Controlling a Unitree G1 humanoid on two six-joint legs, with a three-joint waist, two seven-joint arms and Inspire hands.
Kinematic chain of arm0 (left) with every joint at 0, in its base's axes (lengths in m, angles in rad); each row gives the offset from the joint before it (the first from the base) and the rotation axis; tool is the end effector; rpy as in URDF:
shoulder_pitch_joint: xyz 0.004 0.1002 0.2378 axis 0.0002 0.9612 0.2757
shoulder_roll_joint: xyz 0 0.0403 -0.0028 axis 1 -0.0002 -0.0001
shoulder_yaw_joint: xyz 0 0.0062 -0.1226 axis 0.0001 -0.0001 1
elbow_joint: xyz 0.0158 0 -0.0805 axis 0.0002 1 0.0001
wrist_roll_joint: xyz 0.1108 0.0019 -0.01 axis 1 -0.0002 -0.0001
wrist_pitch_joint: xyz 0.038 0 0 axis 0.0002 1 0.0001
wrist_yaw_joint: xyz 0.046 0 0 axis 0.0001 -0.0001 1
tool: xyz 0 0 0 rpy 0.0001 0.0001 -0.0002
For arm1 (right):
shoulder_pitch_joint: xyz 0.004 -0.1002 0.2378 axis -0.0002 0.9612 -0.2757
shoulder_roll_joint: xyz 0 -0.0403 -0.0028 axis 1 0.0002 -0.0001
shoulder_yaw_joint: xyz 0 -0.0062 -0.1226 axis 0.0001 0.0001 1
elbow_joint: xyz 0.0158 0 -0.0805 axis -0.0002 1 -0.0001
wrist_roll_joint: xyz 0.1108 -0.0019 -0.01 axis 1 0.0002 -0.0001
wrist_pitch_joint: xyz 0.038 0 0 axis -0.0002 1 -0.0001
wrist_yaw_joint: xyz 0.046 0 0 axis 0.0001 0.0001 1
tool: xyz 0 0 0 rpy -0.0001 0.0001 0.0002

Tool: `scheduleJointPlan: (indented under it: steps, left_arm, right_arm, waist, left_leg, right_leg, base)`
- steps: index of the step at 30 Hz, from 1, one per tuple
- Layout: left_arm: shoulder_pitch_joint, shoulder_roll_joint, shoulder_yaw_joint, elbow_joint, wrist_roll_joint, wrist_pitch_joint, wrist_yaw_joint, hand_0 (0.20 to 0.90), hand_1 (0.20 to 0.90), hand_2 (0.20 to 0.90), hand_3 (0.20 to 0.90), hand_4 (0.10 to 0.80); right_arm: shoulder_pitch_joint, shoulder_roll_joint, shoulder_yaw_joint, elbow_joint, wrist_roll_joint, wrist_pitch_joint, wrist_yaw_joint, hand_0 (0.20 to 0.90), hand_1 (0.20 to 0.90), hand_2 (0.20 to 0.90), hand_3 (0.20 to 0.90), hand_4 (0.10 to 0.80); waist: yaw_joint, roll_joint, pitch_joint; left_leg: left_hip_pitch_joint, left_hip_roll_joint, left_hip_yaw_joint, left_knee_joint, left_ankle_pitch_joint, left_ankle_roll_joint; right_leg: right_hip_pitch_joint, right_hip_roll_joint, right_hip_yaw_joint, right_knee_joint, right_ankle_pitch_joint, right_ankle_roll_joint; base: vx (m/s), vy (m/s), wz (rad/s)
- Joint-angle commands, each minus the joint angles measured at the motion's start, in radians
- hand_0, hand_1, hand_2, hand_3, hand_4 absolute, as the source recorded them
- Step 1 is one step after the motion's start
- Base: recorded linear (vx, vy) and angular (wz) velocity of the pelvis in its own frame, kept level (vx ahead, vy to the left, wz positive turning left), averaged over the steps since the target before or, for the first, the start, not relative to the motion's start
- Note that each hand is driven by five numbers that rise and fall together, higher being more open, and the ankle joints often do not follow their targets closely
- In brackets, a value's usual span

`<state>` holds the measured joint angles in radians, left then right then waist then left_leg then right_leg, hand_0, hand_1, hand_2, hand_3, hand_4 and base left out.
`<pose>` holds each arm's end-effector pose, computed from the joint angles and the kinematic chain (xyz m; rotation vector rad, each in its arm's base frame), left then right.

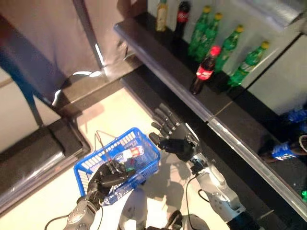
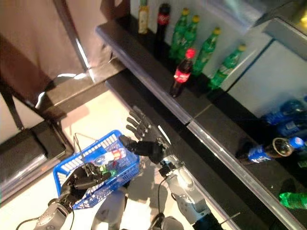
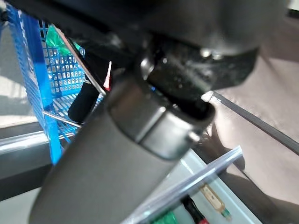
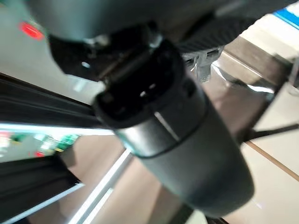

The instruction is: Pick up the drink and place into the basket.

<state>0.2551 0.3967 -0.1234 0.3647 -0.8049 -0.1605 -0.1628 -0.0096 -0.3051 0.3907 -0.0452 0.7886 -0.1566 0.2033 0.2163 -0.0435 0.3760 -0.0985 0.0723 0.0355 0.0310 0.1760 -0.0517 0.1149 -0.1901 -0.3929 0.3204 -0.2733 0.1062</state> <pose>0.1194 0.2486 -0.0628 -0.3939 0.4109 0.0920 0.2030 -0.1356 0.0265 0.5123 -0.0454 0.5249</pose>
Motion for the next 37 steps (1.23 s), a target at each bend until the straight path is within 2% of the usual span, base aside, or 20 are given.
scheduleJointPlan:
  steps: [1,4,5,7,10,13,14,15,18,20,22,24,27,37]
  left_arm:
    - [0.012,-0.055,-0.042,-0.159,-0.016,-0.182,-0.035,0.3,0.3,0.3,0.2,0.1]
    - [0.034,-0.087,0.009,-0.04,-0.032,-0.212,0.032,0.3,0.3,0.3,0.2,0.1]
    - [0.024,-0.098,0.028,0.029,-0.022,-0.229,0.071,0.3,0.3,0.3,0.2,0.1]
    - [0.02,-0.102,0.034,0.049,-0.021,-0.232,0.082,0.3,0.3,0.3,0.2,0.1]
    - [-0.035,-0.16,0.102,0.293,-0.022,-0.243,0.151,0.3,0.3,0.3,0.2,0.1]
    - [-0.062,-0.174,0.122,0.375,-0.003,-0.238,0.173,0.3,0.3,0.3,0.2,0.1]
    - [-0.088,-0.182,0.13,0.454,0.014,-0.237,0.184,0.3,0.3,0.3,0.2,0.1]
    - [-0.089,-0.182,0.13,0.455,0.014,-0.237,0.184,0.3,0.3,0.3,0.2,0.1]
    - [-0.137,-0.193,0.139,0.621,0.022,-0.239,0.193,0.3,0.3,0.3,0.2,0.1]
    - [-0.156,-0.197,0.136,0.689,0.011,-0.244,0.199,0.3,0.3,0.3,0.2,0.1]
    - [-0.162,-0.2,0.139,0.705,0.011,-0.244,0.201,0.3,0.3,0.3,0.2,0.1]
    - [-0.18,-0.208,0.145,0.766,0.008,-0.244,0.21,0.3,0.3,0.3,0.2,0.1]
    - [-0.19,-0.217,0.156,0.813,0.003,-0.251,0.213,0.3,0.3,0.3,0.2,0.1]
    - [-0.193,-0.215,0.195,0.841,-0.059,-0.235,0.221,0.3,0.3,0.3,0.2,0.1]
  right_arm:
    - [0.019,-0.002,-0.036,-0.021,0.039,-0.036,0.094,0.9,0.9,0.9,0.9,0.8]
    - [0.11,-0.013,-0.063,0.088,0.012,-0.029,0.151,0.9,0.9,0.9,0.9,0.8]
    - [0.136,-0.014,-0.075,0.151,-0.021,-0.031,0.139,0.9,0.9,0.9,0.9,0.8]
    - [0.141,-0.015,-0.077,0.17,-0.038,-0.031,0.129,0.9,0.9,0.9,0.9,0.8]
    - [0.166,0.003,-0.099,0.405,-0.153,-0.035,0.071,0.9,0.9,0.9,0.9,0.8]
    - [0.162,0.019,-0.115,0.525,-0.195,-0.023,0.045,0.9,0.9,0.9,0.9,0.8]
    - [0.148,0.036,-0.13,0.658,-0.223,-0.014,0.023,0.9,0.9,0.9,0.9,0.8]
    - [0.147,0.036,-0.13,0.659,-0.223,-0.015,0.023,0.9,0.9,0.9,0.9,0.8]
    - [0.113,0.058,-0.138,0.963,-0.304,-0.024,-0.023,0.9,0.9,0.9,0.9,0.8]
    - [0.096,0.07,-0.149,1.096,-0.382,-0.007,-0.083,0.9,0.9,0.9,0.9,0.8]
    - [0.092,0.074,-0.153,1.135,-0.389,-0.011,-0.09,0.9,0.9,0.9,0.9,0.8]
    - [0.083,0.091,-0.203,1.25,-0.416,0.048,-0.13,0.9,0.9,0.9,0.9,0.8]
    - [0.086,0.102,-0.241,1.323,-0.446,0.098,-0.14,0.9,0.9,0.9,0.9,0.8]
    - [0.091,0.105,-0.274,1.364,-0.479,0.137,-0.14,0.9,0.9,0.9,0.9,0.8]
  waist:
    - [-0.036,0.035,-0.147]
    - [-0.083,0.025,-0.182]
    - [-0.101,0.02,-0.194]
    - [-0.106,0.019,-0.197]
    - [-0.146,0.009,-0.232]
    - [-0.156,0.007,-0.244]
    - [-0.162,0.006,-0.255]
    - [-0.162,0.006,-0.255]
    - [-0.165,0.01,-0.272]
    - [-0.166,0.013,-0.278]
    - [-0.165,0.015,-0.279]
    - [-0.167,0.022,-0.286]
    - [-0.171,0.027,-0.293]
    - [-0.173,0.032,-0.308]
  left_leg:
    - [0.088,0.056,0.007,0.054,-0.109,-0.028]
    - [0.12,0.072,0.052,0.018,-0.105,-0.034]
    - [0.133,0.077,0.067,0.002,-0.104,-0.037]
    - [0.137,0.079,0.073,-0.003,-0.103,-0.038]
    - [0.162,0.086,0.104,-0.04,-0.105,-0.046]
    - [0.172,0.089,0.112,-0.055,-0.108,-0.049]
    - [0.18,0.092,0.12,-0.068,-0.107,-0.052]
    - [0.18,0.092,0.121,-0.068,-0.107,-0.052]
    - [0.193,0.093,0.13,-0.091,-0.11,-0.057]
    - [0.199,0.093,0.135,-0.098,-0.113,-0.057]
    - [0.2,0.093,0.138,-0.1,-0.114,-0.057]
    - [0.204,0.094,0.145,-0.113,-0.115,-0.059]
    - [0.205,0.092,0.154,-0.118,-0.118,-0.061]
    - [0.204,0.085,0.159,-0.118,-0.129,-0.058]
  right_leg:
    - [-0.054,0.0,0.018,-0.1,0.205,-0.006]
    - [-0.043,0.0,0.054,-0.147,0.226,0.004]
    - [-0.037,0.0,0.07,-0.166,0.235,0.008]
    - [-0.036,0.0,0.074,-0.172,0.238,0.009]
    - [-0.024,-0.001,0.102,-0.222,0.258,0.017]
    - [-0.019,-0.001,0.108,-0.242,0.264,0.021]
    - [-0.012,-0.002,0.11,-0.26,0.271,0.024]
    - [-0.011,-0.002,0.11,-0.26,0.271,0.024]
    - [0.003,-0.007,0.105,-0.289,0.28,0.03]
    - [0.009,-0.012,0.103,-0.303,0.287,0.034]
    - [0.01,-0.014,0.102,-0.307,0.29,0.036]
    - [0.016,-0.021,0.091,-0.325,0.299,0.043]
    - [0.021,-0.026,0.085,-0.345,0.311,0.049]
    - [0.017,-0.031,0.091,-0.346,0.306,0.051]
  base:
    - [-0.026,0.009,-0.49]
    - [-0.033,-0.004,-0.52]
    - [-0.036,-0.02,-0.32]
    - [-0.033,-0.019,-0.36]
    - [-0.059,-0.042,-0.31]
    - [-0.04,-0.036,-0.2]
    - [-0.029,-0.025,-0.18]
    - [-0.037,-0.028,-0.17]
    - [-0.008,-0.006,-0.01]
    - [0.0,0.0,0.0]
    - [0.0,0.0,0.0]
    - [-0.026,0.013,-0.1]
    - [-0.015,0.011,-0.14]
    - [-0.001,0.004,-0.02]
